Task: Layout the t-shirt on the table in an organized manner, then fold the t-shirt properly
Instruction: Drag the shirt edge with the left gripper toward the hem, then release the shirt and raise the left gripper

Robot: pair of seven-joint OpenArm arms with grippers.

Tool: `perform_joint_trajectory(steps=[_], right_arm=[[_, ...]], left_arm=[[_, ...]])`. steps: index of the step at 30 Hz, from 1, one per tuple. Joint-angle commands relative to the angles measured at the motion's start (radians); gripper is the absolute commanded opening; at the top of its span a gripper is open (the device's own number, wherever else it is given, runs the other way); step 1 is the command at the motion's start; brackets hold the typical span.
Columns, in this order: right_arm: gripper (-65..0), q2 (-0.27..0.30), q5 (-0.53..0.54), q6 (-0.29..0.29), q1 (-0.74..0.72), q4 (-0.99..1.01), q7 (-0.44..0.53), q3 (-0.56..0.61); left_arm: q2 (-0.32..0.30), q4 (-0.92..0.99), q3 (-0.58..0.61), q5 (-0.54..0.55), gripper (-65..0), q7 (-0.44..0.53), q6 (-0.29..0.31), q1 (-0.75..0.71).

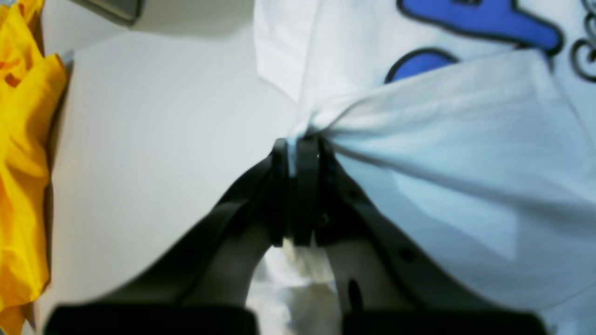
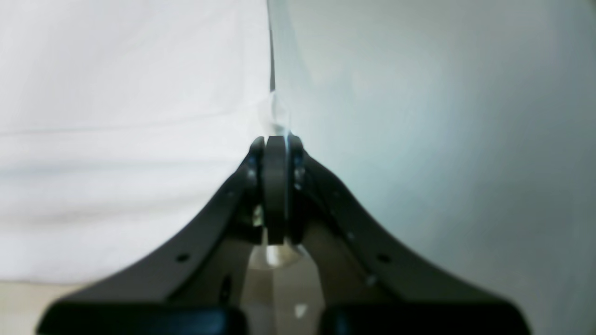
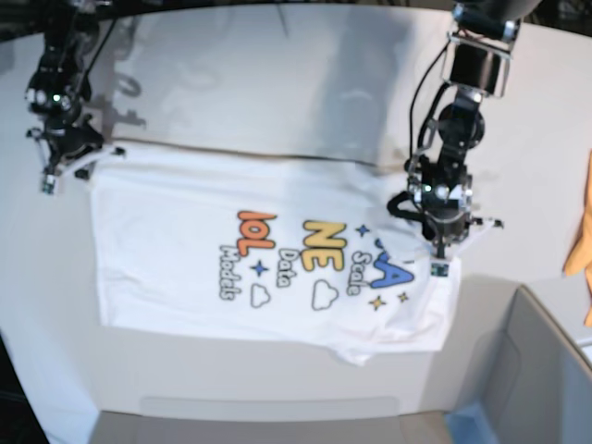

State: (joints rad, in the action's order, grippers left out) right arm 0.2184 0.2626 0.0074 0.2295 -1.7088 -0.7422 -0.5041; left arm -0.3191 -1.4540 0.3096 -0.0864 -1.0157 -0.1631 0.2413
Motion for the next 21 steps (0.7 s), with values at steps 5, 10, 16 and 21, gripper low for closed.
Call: perform_joint_trajectory(steps=[5,10,16,21], right_arm=[[-65.0,0.014,-0.001,-0.001,-0.026,-0.018,0.022,-0.008],[-65.0,0.014,-0.001,-0.001,-0.037,-0.018,0.022,-0.008],[-65.0,0.016,-0.003,-0.001,-0.046,0.011,0.022,-0.008],[-65.0,0.016,-0.003,-0.001,-0.051,0.028,0.022,-0.008]], left_arm=[[-0.01,0.011,-0.002,-0.022,-64.4,0.082,-0.008,0.043],[-0.01,0.012,-0.002,-0.022,-64.4,0.087,-0.008,0.045],[0.001,0.014,-0.002,-0.022,-64.0,0.09,-0.005,0.045],[0.002,0.012,-0.002,-0.022,-52.2,0.09,-0.006,0.045]])
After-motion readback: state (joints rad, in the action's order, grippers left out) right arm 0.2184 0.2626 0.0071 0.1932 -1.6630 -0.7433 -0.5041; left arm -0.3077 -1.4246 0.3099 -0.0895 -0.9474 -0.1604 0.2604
